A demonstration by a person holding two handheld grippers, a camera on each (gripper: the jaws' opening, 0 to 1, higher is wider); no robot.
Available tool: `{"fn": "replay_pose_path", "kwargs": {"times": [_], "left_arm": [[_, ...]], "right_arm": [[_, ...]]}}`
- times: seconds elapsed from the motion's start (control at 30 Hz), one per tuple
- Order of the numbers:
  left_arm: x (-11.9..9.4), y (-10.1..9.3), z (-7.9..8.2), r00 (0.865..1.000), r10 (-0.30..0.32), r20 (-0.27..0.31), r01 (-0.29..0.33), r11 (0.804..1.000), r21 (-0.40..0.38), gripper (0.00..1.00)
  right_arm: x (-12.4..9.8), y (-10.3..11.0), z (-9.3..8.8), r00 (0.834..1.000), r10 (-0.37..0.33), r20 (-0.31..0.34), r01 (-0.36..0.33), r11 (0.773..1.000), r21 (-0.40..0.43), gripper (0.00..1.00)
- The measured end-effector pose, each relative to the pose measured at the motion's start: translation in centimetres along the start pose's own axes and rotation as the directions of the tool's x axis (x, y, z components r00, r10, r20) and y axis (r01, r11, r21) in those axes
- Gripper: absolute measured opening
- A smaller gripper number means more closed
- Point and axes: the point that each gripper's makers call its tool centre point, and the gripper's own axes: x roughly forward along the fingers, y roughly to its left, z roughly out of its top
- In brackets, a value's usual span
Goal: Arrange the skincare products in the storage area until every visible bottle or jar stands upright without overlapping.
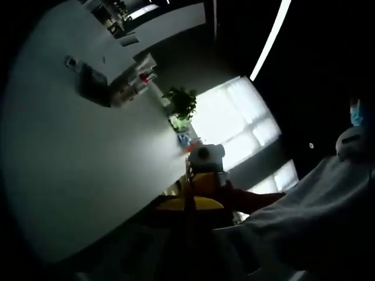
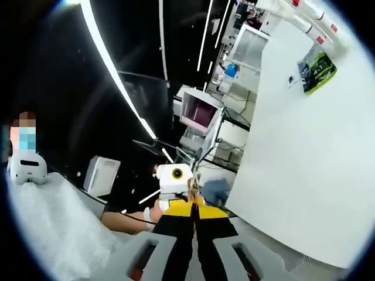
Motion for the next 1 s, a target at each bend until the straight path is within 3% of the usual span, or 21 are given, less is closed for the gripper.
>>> {"fn": "replay_pose_path", "kwargs": {"times": [0.23,0.4,0.53,0.7,1.0], "left_arm": [[-0.7,0.6,1.1,0.998,0.017,0.056,-0.016,1.000,-0.019,0.00],[-0.2,0.3,0.8,0.999,0.007,0.051,-0.008,1.000,0.010,0.00],[0.1,0.3,0.1,1.000,0.011,0.012,-0.011,1.000,0.011,0.00],[-0.2,0.4,0.2,1.000,0.014,0.016,-0.014,1.000,-0.006,0.00],[-0.8,0.8,1.3,0.997,0.030,0.078,-0.027,0.999,-0.037,0.00]], "right_arm": [[0.1,-0.3,-0.4,1.000,-0.013,-0.023,0.014,1.000,0.009,0.00],[-0.3,-0.3,0.0,1.000,-0.012,-0.006,0.012,1.000,0.011,0.00],[-0.6,-0.4,0.8,0.999,-0.012,0.037,0.011,1.000,0.024,0.00],[-0.1,-0.4,0.2,1.000,-0.018,0.012,0.018,1.000,-0.002,0.00],[-0.1,-0.8,-0.3,0.999,-0.033,-0.018,0.033,0.999,-0.008,0.00]]}}
